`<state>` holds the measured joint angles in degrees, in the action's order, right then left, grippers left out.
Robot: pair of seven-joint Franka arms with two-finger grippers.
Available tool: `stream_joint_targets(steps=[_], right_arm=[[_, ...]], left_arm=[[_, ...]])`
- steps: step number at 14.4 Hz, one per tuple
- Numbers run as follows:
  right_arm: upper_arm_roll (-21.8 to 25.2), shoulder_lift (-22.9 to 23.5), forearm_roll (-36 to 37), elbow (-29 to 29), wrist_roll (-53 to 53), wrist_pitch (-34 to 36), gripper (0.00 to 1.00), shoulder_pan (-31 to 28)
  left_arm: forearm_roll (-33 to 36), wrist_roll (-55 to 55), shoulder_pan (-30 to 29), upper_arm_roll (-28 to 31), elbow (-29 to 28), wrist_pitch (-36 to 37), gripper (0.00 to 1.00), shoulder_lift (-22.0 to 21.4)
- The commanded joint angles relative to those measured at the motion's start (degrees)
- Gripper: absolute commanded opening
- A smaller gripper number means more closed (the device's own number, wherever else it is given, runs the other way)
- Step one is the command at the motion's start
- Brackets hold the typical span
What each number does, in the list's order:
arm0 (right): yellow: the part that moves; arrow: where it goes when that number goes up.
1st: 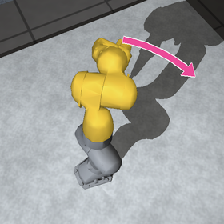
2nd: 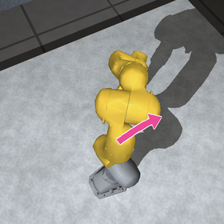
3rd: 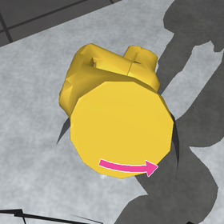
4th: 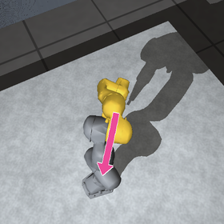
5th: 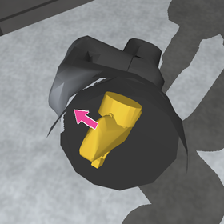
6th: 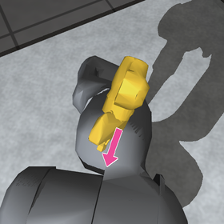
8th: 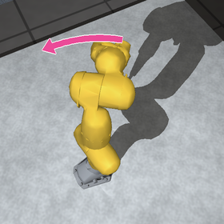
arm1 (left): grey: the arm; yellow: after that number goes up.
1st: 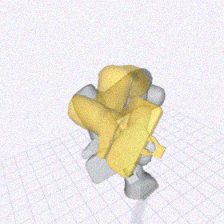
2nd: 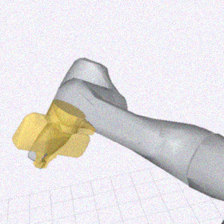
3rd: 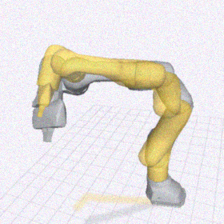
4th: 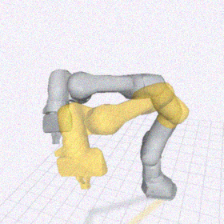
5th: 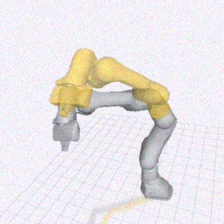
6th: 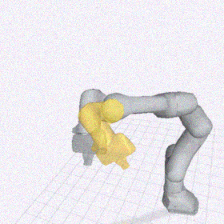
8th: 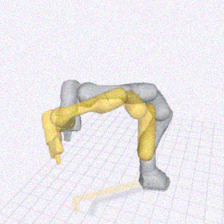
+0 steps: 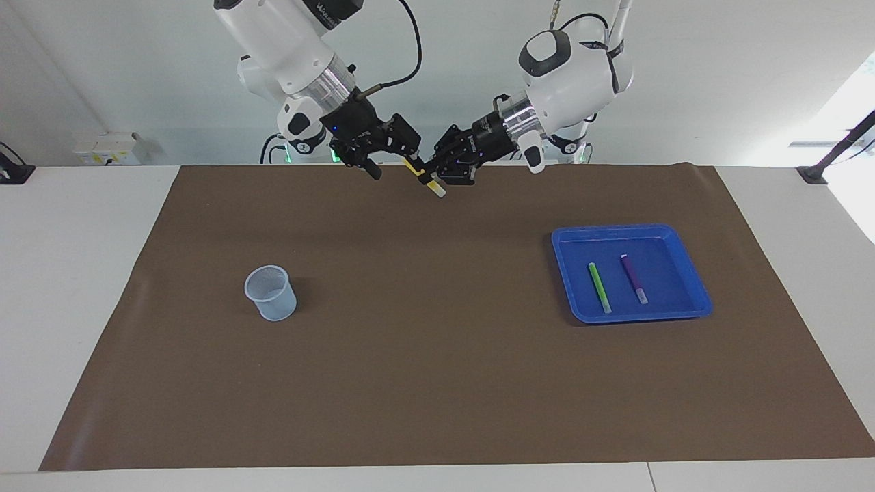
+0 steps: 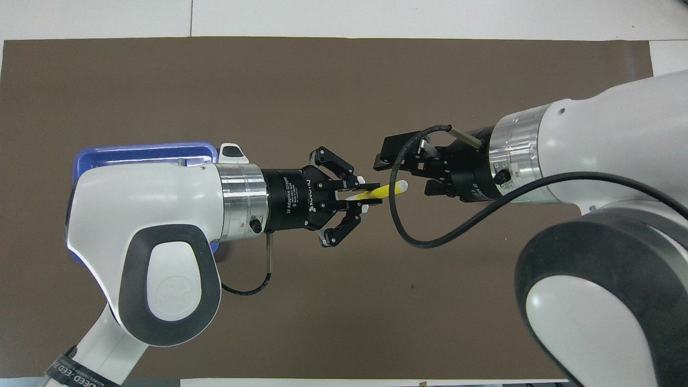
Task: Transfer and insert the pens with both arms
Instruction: 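Grasp the yellow pen with the right gripper and open the left gripper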
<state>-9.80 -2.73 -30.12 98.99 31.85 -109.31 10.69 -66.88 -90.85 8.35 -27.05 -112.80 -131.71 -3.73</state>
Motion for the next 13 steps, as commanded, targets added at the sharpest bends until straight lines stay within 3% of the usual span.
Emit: stream_joint_targets(steps=[1,7,9,10,13], right_arm=[[0.05,-1.92,-1.00,2.61,-4.85,-0.64,1.00,-0.14],[0.05,-1.84,-0.91,2.43,-5.30,-1.34,0.99,-0.14],[0.05,-1.84,-0.91,2.43,-5.22,-1.34,0.89,-0.14],[0.05,-1.84,-0.91,2.35,-5.13,-1.34,0.74,-0.14],[0.05,-1.75,-0.30,2.08,-5.74,-1.25,0.09,-0.14]], left_arm=[[-2.02,-0.47,1.32,0.69,-2.08,-2.32,0.00,-1.98],[-2.37,-0.47,1.32,0.69,-2.17,-2.49,0.00,-1.98],[-2.37,-0.56,1.32,0.69,-2.17,-3.11,0.00,-1.98],[-2.37,-0.56,1.32,0.69,-2.17,-3.28,0.00,-1.98],[-2.46,-0.56,1.32,0.69,-2.25,-3.29,0.00,-1.98]])
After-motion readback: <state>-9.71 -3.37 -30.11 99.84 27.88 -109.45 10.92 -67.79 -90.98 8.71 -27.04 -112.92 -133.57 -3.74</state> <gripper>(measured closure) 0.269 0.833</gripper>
